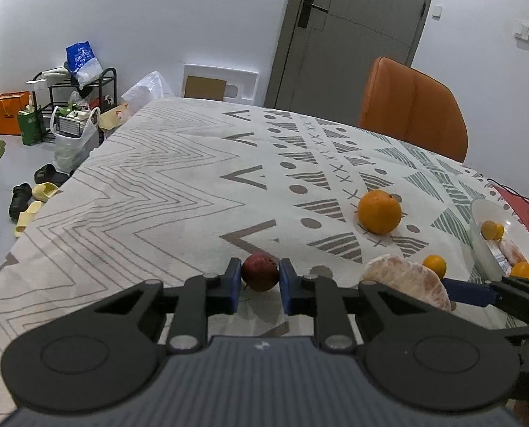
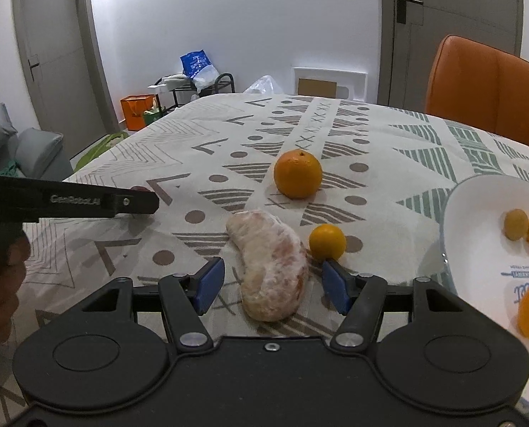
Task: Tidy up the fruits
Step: 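Grasp a small red fruit with the left tool while the right grasps a peeled pomelo piece, then move both held fruits over the white plate and open both tools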
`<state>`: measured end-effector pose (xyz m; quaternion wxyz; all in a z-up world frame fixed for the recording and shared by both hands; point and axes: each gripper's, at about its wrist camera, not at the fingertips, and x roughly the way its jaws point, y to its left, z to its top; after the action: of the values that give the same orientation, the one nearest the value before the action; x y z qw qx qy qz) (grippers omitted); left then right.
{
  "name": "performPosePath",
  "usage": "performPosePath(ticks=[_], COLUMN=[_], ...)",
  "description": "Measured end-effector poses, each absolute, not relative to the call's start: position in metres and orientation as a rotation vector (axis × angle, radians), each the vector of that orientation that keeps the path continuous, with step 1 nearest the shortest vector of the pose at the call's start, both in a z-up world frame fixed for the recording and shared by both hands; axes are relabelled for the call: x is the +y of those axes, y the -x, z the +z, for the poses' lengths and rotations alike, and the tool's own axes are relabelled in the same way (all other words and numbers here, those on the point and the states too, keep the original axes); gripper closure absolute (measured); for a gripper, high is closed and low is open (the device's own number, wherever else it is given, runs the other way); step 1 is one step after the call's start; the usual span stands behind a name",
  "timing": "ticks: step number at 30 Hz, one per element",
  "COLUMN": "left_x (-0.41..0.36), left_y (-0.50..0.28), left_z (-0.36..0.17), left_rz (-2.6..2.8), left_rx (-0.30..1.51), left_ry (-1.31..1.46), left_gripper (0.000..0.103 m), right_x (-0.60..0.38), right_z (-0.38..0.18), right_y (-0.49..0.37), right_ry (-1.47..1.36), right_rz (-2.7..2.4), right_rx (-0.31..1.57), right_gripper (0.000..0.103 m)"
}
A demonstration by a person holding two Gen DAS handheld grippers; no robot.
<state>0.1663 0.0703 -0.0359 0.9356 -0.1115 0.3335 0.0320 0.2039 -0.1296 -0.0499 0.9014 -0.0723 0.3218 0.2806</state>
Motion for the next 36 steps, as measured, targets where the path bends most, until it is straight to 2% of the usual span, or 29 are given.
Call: performPosePath(ticks=[3,5,7,36], left_x=[0.071,0.07,0.07,0.002], left_y=[-0.163,-0.162,-0.161,-0.154], left_z=[-0.035,-0.035,-0.035,-0.003], left_rz=[0.066,0.068,0.068,-0.052], left_rx=[0.68,0.681,0.679,0.599], left_ry=[0.228,0.228,0.225,0.169], left_gripper=[0.082,0.082,0.082,0.082], right_x=[-0.126,-0.123,-0.12,-0.199], right_z=[-0.05,-0.052,-0.052,-0.009], right_y=[-0.205,-0.204,-0.202,-0.176], right_ry=[0.162,0.185,0.224,0.063], right_rz=[0.58,0.578,0.56,0.495], right_rx=[0.657,0.643,0.625,0.483], right_gripper=[0.044,0.051,0.064,0.065])
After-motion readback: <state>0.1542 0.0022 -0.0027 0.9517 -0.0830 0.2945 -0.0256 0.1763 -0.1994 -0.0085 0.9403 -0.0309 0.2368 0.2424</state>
